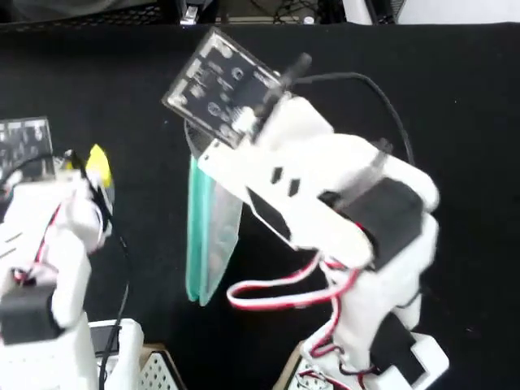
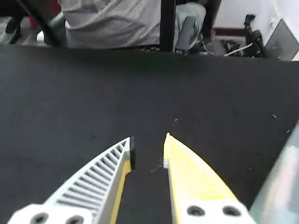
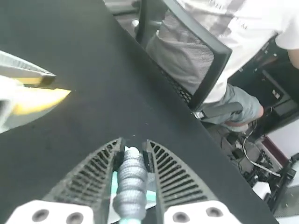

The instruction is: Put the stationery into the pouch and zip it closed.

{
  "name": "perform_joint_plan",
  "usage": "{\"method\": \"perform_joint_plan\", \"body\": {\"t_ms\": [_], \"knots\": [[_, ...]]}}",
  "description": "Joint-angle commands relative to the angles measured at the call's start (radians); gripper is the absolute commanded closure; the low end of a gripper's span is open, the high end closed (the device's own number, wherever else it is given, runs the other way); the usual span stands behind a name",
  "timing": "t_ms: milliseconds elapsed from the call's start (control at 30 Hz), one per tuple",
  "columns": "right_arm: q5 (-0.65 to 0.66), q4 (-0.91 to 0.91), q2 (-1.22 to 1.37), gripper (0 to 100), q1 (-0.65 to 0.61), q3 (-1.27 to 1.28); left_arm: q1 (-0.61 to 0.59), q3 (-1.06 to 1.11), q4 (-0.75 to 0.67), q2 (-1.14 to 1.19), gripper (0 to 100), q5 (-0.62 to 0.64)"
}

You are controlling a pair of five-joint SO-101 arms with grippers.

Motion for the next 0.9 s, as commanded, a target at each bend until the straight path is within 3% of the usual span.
{"method": "perform_joint_plan", "body": {"t_ms": [0,100,267,500,867], "knots": [[0.006,-0.046,0.033,98.6,0.04,-0.048,0.099,-0.042,0.066,-0.075,87,0.012],[0.006,-0.064,0.048,98.6,0.054,-0.048,0.206,-0.016,0.081,-0.094,86,0.012],[0.009,-0.063,0.051,98.6,0.054,-0.042,0.3,-0.001,0.091,-0.094,75,0.014],[0.009,-0.061,0.054,98.6,0.054,-0.041,0.398,-0.01,0.083,-0.098,74,0.089],[0.011,-0.015,0.047,98.5,0.054,-0.018,0.41,0.028,0.08,-0.094,74,0.083]]}}
